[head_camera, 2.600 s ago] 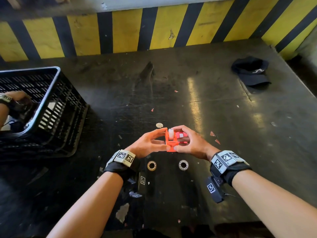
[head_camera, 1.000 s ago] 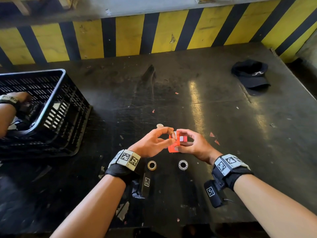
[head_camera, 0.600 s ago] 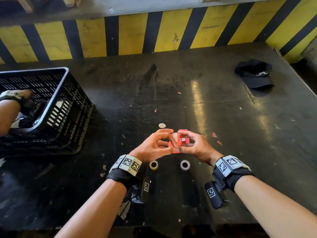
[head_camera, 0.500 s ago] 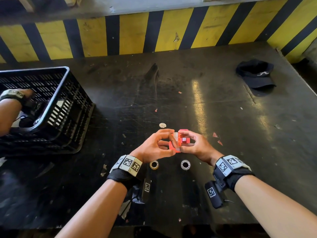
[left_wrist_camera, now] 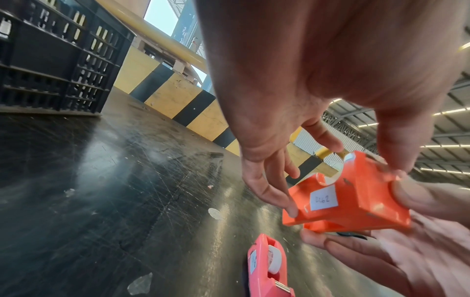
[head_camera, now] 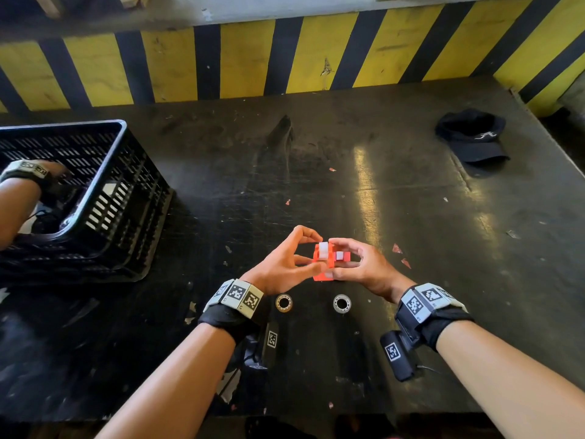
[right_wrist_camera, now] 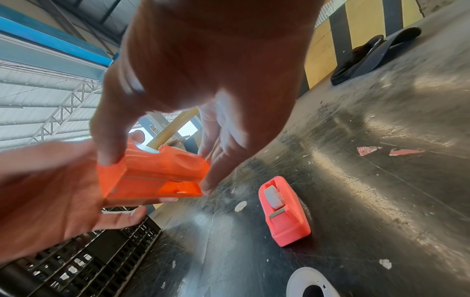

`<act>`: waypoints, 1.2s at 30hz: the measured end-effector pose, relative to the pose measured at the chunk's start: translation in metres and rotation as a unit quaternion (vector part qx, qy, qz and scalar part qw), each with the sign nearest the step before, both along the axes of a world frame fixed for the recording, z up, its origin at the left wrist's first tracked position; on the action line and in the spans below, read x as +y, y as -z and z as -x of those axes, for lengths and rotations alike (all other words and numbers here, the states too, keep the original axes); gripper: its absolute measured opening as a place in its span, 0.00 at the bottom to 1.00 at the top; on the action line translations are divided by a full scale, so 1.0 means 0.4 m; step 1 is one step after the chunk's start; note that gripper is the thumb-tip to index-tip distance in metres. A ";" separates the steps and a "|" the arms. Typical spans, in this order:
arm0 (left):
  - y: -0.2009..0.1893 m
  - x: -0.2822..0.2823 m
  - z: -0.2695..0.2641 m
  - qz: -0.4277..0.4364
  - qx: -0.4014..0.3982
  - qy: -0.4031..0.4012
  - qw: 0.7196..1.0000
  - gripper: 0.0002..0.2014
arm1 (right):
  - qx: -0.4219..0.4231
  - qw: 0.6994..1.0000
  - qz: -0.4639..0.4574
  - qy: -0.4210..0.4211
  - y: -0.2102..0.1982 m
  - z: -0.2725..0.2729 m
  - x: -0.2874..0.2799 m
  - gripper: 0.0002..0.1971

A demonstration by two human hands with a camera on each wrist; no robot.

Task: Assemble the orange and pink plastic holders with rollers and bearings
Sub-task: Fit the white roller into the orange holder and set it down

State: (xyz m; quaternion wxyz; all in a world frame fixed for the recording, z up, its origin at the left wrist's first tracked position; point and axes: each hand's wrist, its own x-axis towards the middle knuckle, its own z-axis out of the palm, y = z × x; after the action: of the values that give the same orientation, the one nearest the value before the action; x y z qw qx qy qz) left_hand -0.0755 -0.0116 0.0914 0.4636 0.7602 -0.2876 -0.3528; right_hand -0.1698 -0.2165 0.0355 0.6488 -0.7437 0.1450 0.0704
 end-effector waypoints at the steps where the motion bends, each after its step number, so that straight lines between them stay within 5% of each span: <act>1: 0.004 0.001 -0.001 -0.001 -0.011 0.009 1.000 0.24 | -0.001 1.000 -0.003 0.000 0.001 0.000 -0.001 0.37; 14: 0.043 0.014 -0.002 0.000 0.047 0.000 0.999 0.41 | 0.029 0.997 -0.049 -0.046 -0.015 -0.004 -0.004 0.40; 23: 0.102 0.005 -0.033 -0.064 -0.030 -0.005 0.997 0.48 | 0.068 0.987 0.095 -0.109 -0.016 -0.060 0.011 0.50; 29: 0.160 -0.002 -0.085 -0.134 -0.089 -0.008 0.987 0.59 | 0.062 0.922 0.331 -0.188 -0.007 -0.145 0.020 0.54; 36: 0.254 -0.029 -0.135 -0.203 -0.152 -0.011 0.967 0.66 | 0.083 0.851 0.469 -0.224 0.066 -0.214 0.042 0.51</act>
State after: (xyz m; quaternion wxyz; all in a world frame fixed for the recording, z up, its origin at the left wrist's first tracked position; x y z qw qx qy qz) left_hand -0.0215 -0.0230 -0.0102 0.2541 0.8864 -0.2686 -0.2786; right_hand -0.0843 -0.1999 0.0089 0.1755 -0.9633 0.0436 0.1985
